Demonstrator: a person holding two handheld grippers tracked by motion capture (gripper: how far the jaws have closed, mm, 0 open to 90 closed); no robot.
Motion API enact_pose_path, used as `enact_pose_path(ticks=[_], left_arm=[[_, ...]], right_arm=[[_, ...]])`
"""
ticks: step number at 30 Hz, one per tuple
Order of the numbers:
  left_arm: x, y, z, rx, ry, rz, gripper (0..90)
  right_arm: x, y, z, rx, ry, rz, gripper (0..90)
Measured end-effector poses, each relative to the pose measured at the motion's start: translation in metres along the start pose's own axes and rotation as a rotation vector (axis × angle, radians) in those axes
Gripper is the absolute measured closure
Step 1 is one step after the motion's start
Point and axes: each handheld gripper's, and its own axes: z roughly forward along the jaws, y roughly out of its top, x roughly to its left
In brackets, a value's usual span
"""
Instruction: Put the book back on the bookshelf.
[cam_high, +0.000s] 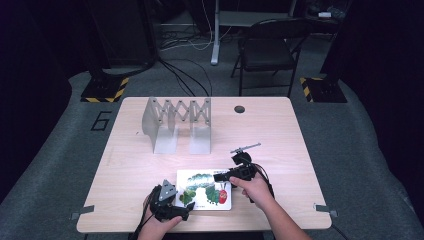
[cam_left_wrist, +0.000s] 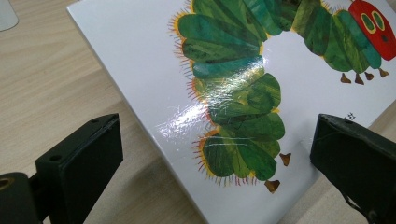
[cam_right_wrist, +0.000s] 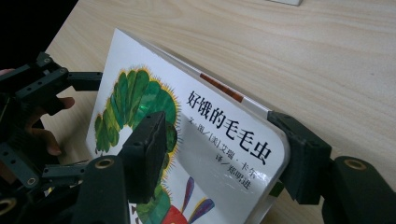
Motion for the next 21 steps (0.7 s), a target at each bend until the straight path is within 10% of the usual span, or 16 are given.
enact_pose_path(ticks=[21], left_arm=[[0.005, 0.003, 0.003, 0.042, -0.077, 0.012, 3.4]], right_arm=[[0.019, -0.003, -0.021, -0.061, 0.036, -0.042, 43.2]])
